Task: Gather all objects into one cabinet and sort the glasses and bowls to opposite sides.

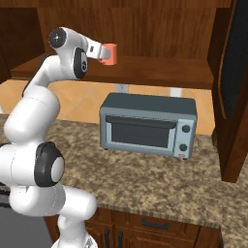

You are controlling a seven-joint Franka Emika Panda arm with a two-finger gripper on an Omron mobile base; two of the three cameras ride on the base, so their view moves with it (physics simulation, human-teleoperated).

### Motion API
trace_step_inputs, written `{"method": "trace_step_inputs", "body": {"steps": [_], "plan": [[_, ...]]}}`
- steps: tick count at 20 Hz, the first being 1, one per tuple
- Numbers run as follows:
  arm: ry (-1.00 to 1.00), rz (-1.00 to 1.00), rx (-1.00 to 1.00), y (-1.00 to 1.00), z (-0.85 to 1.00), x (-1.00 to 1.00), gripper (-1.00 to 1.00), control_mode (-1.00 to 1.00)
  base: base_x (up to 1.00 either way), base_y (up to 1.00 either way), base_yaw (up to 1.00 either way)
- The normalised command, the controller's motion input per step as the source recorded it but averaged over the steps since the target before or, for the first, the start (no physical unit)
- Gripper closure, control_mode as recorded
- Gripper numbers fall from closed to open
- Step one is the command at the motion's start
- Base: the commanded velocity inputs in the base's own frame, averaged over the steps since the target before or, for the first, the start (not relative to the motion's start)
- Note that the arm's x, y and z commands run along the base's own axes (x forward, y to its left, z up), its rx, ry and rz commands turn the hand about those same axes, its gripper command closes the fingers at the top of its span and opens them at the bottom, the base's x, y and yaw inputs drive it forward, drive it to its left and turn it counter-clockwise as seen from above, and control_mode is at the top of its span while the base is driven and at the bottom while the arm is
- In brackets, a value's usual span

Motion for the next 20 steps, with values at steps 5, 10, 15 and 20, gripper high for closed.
{"method": "trace_step_inputs", "body": {"steps": [5,10,15,20], "plan": [[0.02,0.00,0.00,-0.01,-0.20,0.27,-1.00,-1.00,0.00,0.00,0.00],[0.02,0.00,0.00,-0.03,-0.13,0.28,-1.00,-1.00,0.00,0.00,0.00],[0.04,0.00,0.00,-0.01,-0.10,0.32,-1.00,-1.00,0.00,0.00,0.00],[0.04,0.00,0.00,0.00,-0.11,0.33,-1.00,-1.00,0.00,0.00,0.00]]}}
